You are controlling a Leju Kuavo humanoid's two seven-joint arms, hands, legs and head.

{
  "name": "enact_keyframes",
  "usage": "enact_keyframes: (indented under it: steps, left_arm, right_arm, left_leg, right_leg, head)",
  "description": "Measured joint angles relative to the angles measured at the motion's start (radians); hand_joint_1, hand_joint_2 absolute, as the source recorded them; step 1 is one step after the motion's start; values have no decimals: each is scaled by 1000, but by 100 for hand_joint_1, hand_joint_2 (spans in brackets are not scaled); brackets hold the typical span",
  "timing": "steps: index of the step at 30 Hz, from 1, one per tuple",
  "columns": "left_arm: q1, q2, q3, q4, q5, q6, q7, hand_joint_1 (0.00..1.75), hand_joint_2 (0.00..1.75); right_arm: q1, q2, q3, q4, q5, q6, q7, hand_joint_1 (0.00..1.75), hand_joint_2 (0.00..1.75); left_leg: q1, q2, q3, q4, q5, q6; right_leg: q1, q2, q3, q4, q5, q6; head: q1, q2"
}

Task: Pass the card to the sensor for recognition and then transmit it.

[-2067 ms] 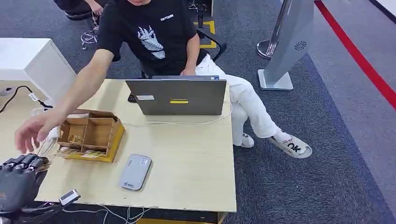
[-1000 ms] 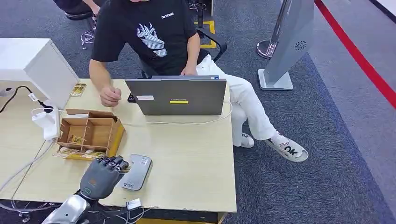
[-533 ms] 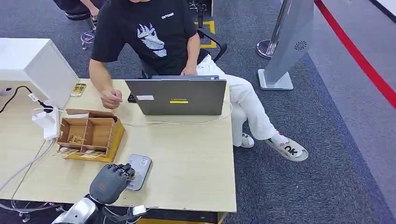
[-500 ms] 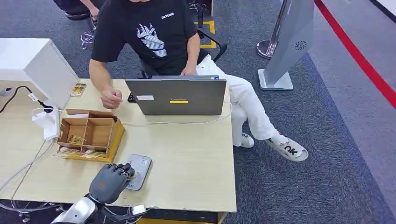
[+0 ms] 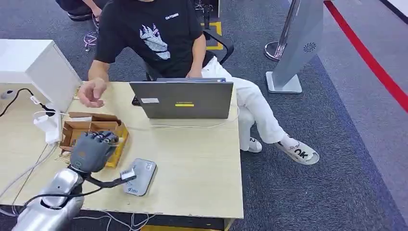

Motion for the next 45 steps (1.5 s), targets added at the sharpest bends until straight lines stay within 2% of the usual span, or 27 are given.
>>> enact_keyframes:
  steps: [4, 9, 10, 11, 12, 18, 22, 26, 30, 37, 40, 45]
  left_arm:
    - [-75, 21, 54, 0, 13, -10, -8, 175, 175]
    - [-107, 27, 98, 0, 22, -5, -18, 173, 175]
    - [-108, 30, 106, 0, 21, -3, -21, 33, 175]
    - [-108, 31, 112, 0, 21, -3, -22, 33, 175]
    - [-108, 31, 117, 0, 20, -1, -26, 0, 175]
    - [-69, 29, 123, -9, 2, 17, -40, 0, 175]
    - [33, 0, 123, -58, -46, 56, -47, 0, 175]
    - [122, -28, 114, -96, -90, 56, -53, 0, 175]
    - [193, -32, 60, -123, -140, 43, -52, 0, 175]
    - [268, -11, -51, -130, -234, 37, 47, 0, 175]
    - [289, 7, -54, -130, -208, 45, 73, 0, 175]
    - [332, 34, -21, -130, -135, 81, 70, 0, 175]
  right_arm:
    - [0, 0, 0, 0, 8, 1, 0, 0, 175]
    - [0, 0, 0, 0, 14, 1, 0, 0, 175]
    - [0, 0, -1, 0, 14, 1, 0, 0, 175]
    - [1, 0, -1, 0, 14, 1, 0, 0, 175]
    - [0, 0, -1, 0, 15, 1, 0, 0, 175]
    - [0, 0, -6, 0, 17, 0, 0, 0, 175]
    - [1, 0, -21, 0, 14, 0, 3, 0, 175]
    - [1, 0, -32, 0, 11, 0, 6, 0, 175]
    - [1, 0, -47, 0, 11, -2, 8, 0, 175]
    - [2, 0, -74, 0, 17, -2, 7, 0, 175]
    - [3, 1, -81, 0, 17, -3, 7, 0, 175]
    - [7, 1, -97, 0, 20, -4, 7, 0, 175]
  left_leg:
    - [0, 1, 0, 0, 1, 0]
    - [0, 1, 0, 0, 0, 0]
    - [0, 2, 0, 0, 0, 0]
    - [0, 2, 0, 0, 0, 0]
    - [0, 1, 0, 0, 0, 0]
    - [0, 2, 0, 0, 0, 0]
    - [-1, 2, 0, 0, 0, 1]
    - [-1, 2, -1, 0, -1, 1]
    - [-1, 2, -1, 0, -1, 1]
    - [-1, 2, -1, 0, -1, 1]
    - [-1, 2, -1, 0, -1, 1]
    - [-1, 2, -1, 0, -1, 1]
  right_leg:
    - [0, 1, -1, 0, 1, -1]
    - [0, 2, -1, 0, 1, -1]
    - [0, 2, -1, 0, 1, -1]
    - [0, 2, -1, 0, 1, -1]
    - [0, 2, -1, 0, 1, -1]
    - [0, 2, -1, 0, 1, -1]
    - [0, 3, -1, 0, 0, 0]
    - [-1, 3, -2, -1, 0, 0]
    - [-1, 3, -2, -1, 0, 0]
    - [-1, 3, -2, -1, 0, 0]
    - [0, 3, -2, -1, 0, 0]
    - [0, 3, -2, 0, 0, 0]
  head:
    - [1, 0]
    - [0, 0]
    - [1, 0]
    - [0, 0]
    - [0, 0]
    - [0, 0]
    - [0, 0]
    - [0, 0]
    - [0, 0]
    - [0, 0]
    - [1, 0]
    - [1, 0]
